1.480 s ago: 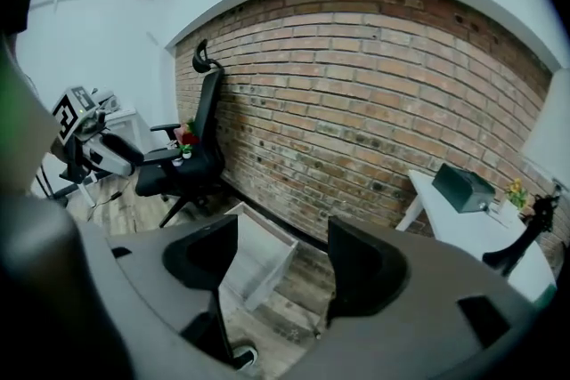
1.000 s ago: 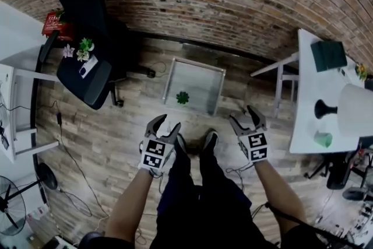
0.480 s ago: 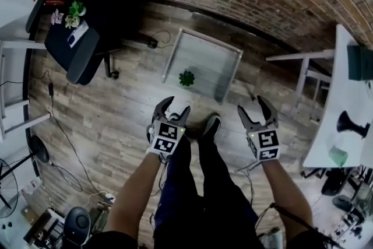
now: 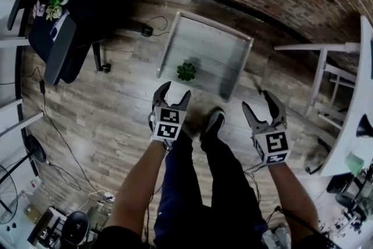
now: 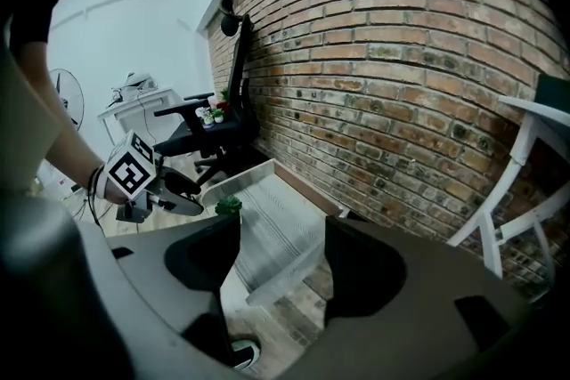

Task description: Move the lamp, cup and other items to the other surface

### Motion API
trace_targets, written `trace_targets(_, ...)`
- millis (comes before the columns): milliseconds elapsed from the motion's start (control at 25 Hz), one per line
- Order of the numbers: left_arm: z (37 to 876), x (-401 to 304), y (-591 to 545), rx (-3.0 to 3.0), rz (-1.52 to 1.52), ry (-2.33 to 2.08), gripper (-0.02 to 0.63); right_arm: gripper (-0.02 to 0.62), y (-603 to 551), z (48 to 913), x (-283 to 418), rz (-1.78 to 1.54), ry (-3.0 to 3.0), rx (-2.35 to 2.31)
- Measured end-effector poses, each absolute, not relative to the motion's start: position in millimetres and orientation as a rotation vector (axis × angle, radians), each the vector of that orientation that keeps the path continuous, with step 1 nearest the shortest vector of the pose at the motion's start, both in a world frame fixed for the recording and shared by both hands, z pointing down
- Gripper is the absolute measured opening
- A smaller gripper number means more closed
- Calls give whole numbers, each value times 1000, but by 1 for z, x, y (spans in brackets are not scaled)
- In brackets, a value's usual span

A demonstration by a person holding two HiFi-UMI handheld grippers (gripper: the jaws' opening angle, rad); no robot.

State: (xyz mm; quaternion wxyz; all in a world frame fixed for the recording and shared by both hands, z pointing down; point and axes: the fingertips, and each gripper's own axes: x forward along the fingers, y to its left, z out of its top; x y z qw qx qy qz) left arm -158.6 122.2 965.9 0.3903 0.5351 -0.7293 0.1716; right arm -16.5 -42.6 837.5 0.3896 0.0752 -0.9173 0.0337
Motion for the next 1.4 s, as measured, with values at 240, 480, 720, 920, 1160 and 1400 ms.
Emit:
trace_targets(240, 1023, -163, 107, 1335, 422, -1869, 288, 304, -58, 877, -8, 45, -2358, 184)
trace_targets(480, 1065, -167, 84, 1319, 438, -1873, 299, 304, -77, 903, 4, 32, -2345, 213)
trace_targets(720, 1073, -180, 66, 1296, 493, -1959, 280, 304, -94, 911, 19, 8, -2324, 234)
trace_targets(920, 1055, -178, 66, 1318, 472, -1966, 268, 301, -97, 904, 25, 33, -2327, 250)
trace_targets(1160, 1003, -175, 73, 1348, 481, -1962, 268, 299, -84, 874, 20, 66, -2338, 227)
trace_targets(1400, 905, -173, 86, 1359, 458, -1998, 268, 299, -67, 805, 14, 106, -2345, 241)
